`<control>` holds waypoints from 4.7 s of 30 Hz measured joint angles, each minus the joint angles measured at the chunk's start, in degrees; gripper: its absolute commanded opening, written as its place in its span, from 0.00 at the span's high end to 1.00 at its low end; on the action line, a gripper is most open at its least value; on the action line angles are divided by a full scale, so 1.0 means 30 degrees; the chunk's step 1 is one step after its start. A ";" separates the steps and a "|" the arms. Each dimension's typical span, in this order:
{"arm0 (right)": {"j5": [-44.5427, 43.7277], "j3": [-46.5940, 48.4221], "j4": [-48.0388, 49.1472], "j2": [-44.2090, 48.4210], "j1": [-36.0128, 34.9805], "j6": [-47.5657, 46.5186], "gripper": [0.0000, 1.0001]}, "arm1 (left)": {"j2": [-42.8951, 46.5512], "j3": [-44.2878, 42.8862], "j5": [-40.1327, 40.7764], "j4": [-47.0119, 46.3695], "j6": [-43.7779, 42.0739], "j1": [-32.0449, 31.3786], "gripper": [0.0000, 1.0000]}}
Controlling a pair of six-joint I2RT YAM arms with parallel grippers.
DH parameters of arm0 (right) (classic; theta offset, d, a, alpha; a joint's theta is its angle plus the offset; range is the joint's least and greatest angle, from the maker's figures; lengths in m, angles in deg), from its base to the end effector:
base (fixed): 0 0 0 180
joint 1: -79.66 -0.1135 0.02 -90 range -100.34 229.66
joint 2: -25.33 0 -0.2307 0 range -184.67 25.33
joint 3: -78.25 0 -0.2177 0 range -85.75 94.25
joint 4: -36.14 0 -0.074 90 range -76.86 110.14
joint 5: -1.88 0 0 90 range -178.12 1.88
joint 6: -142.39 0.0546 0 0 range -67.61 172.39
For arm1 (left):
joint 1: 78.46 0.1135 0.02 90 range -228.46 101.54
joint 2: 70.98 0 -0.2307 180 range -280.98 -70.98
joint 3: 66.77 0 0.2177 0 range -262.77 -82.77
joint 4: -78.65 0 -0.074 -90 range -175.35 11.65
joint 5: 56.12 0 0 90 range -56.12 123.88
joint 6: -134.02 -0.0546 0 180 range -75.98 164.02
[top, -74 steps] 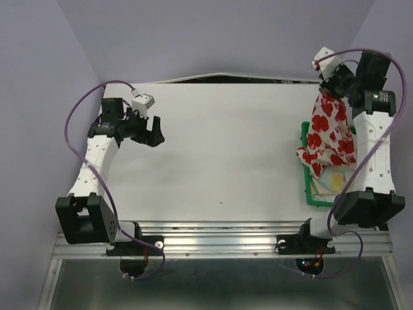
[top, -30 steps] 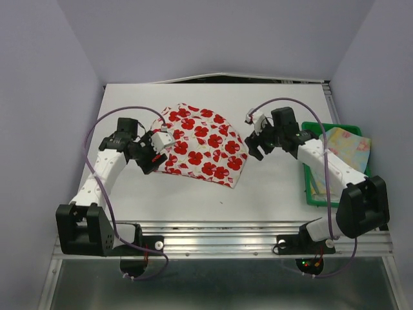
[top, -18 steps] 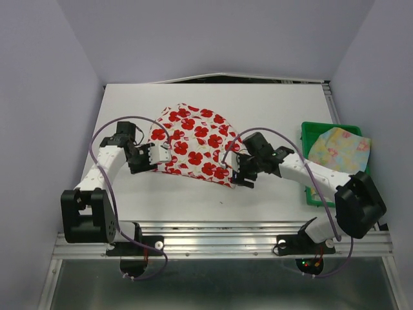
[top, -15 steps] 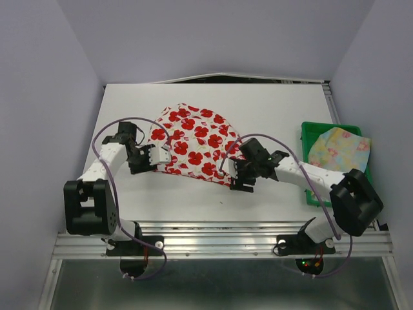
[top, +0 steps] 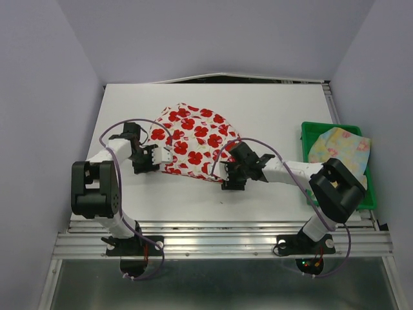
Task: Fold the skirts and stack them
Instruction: Move the skirt to the center of the board, then flatten the skirt out
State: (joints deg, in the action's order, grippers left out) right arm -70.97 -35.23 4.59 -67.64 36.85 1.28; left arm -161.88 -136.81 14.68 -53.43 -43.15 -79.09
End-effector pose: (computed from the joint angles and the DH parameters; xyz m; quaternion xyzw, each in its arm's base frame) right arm 0.2045 0.2114 0.1399 -0.7228 0.6187 0.1232 0.2822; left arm 0.2723 -0.0210 0.1496 0.6941 0.6770 0.0051 0.2445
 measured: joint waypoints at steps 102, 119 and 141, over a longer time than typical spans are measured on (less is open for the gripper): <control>0.0692 1.6262 -0.4976 -0.9806 0.6346 0.7359 0.36 | -0.2900 -0.5136 -0.3555 -0.3453 1.7325 0.1406 0.62; 0.2696 0.9479 -0.3417 -0.7380 0.7155 0.9668 0.43 | -1.1475 -1.3668 -0.1231 -0.3679 2.2447 0.0619 0.67; 0.7206 1.2517 -0.4255 -0.6033 0.5413 1.4455 0.41 | -1.1118 -1.7624 -0.1902 -0.1778 1.9088 -0.1056 0.56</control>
State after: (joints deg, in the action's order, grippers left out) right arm -49.35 2.32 -8.18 -85.74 53.09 44.65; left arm -195.23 -189.68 8.97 -58.76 14.11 -82.26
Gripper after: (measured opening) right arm 0.619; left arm 0.426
